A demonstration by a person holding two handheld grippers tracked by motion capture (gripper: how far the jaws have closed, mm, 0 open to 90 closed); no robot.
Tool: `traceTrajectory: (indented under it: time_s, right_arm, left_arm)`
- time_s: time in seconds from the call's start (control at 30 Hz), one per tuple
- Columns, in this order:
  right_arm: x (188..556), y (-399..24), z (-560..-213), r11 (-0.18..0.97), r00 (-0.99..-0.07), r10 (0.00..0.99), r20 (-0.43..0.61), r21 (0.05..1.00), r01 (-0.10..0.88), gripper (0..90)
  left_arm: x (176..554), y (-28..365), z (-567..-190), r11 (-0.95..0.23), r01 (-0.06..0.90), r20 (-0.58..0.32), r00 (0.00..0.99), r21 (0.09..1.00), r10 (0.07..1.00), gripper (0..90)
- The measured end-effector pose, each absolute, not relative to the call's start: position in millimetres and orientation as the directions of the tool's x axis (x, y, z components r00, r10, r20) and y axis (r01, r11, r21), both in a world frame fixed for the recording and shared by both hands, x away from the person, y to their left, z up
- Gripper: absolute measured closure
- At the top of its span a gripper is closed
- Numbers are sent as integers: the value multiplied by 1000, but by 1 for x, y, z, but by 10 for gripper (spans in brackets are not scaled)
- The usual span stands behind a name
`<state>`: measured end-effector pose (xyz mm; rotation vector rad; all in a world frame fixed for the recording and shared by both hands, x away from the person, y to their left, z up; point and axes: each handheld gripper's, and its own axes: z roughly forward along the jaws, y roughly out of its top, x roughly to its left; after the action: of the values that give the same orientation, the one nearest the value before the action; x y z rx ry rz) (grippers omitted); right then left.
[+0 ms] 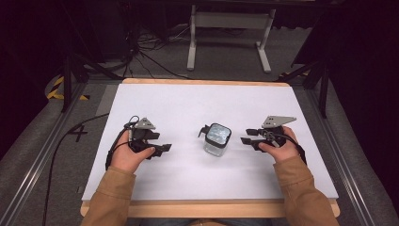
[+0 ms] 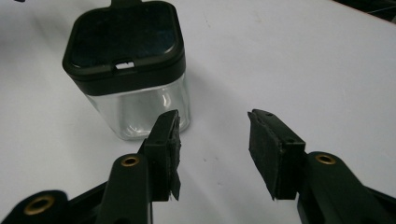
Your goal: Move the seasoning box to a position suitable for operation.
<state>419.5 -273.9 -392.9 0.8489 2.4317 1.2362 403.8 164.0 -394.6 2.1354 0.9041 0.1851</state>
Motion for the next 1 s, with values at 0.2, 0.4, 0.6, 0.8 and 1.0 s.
traceTrajectory:
  time_s: [0.2, 0.4, 0.6, 0.8, 1.0]
  right_arm:
    - [419, -270, -393, 467, -794, 607, 16, 801, 373, 524]
    - [420, -269, -393, 469, -796, 605, 16, 800, 373, 526]
    - [423, -265, -394, 481, -807, 590, 20, 794, 371, 675]
    - [440, -262, -396, 441, -810, 582, 67, 811, 384, 894]
    - [456, -257, -401, 430, -817, 569, 94, 813, 393, 893]
  left_arm:
    - [402, 166, -392, -434, 539, -149, 733, 722, 663, 317]
    - [402, 165, -391, -440, 537, -147, 737, 719, 659, 315]
    - [401, 167, -388, -446, 525, -139, 746, 725, 652, 315]
    - [400, 166, -386, -444, 522, -139, 747, 728, 651, 315]
    - [400, 165, -386, -443, 520, -138, 747, 730, 650, 315]
